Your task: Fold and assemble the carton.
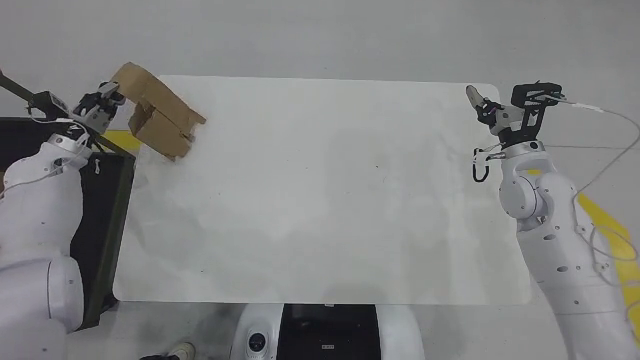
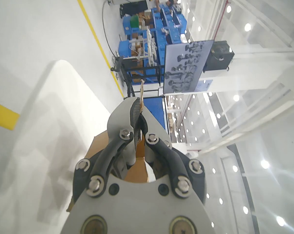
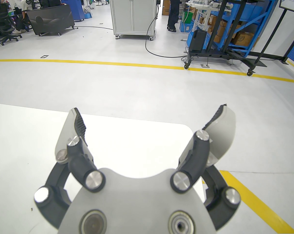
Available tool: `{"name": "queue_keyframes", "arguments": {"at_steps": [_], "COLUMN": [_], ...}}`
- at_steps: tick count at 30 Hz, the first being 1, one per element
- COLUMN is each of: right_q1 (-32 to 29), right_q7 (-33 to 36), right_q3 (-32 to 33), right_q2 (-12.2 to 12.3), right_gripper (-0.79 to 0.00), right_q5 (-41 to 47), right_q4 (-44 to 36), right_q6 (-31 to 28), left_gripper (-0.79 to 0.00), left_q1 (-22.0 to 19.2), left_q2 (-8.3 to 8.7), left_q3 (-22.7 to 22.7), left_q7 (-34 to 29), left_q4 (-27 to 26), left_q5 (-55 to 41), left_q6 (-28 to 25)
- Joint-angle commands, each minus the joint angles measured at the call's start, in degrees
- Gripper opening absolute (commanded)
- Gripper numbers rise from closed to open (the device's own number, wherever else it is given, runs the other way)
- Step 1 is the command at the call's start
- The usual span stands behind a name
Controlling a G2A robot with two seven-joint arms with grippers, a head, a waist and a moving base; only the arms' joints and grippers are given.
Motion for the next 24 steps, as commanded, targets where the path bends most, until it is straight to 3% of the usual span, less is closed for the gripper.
{"name": "queue_keyframes", "arguments": {"at_steps": [1, 16, 24], "right_q1": [0.0, 0.0, 0.0], "right_q7": [0.0, 0.0, 0.0], "right_q3": [0.0, 0.0, 0.0], "right_q2": [0.0, 0.0, 0.0], "right_gripper": [0.0, 0.0, 0.0], "right_q5": [0.0, 0.0, 0.0], "right_q4": [0.0, 0.0, 0.0], "right_q6": [0.0, 0.0, 0.0], "left_gripper": [-0.785, -0.785, -0.785], "left_q1": [-0.2, 1.1, -0.4], "left_q2": [-0.24, -3.77, -5.45], "left_q3": [0.3, 6.2, 11.4], "left_q7": [-2.6, -15.0, -16.7], "left_q4": [-2.1, -19.9, -27.5], "left_q5": [-0.7, -9.5, -10.1], "left_q6": [0.3, 5.5, 9.5]}}
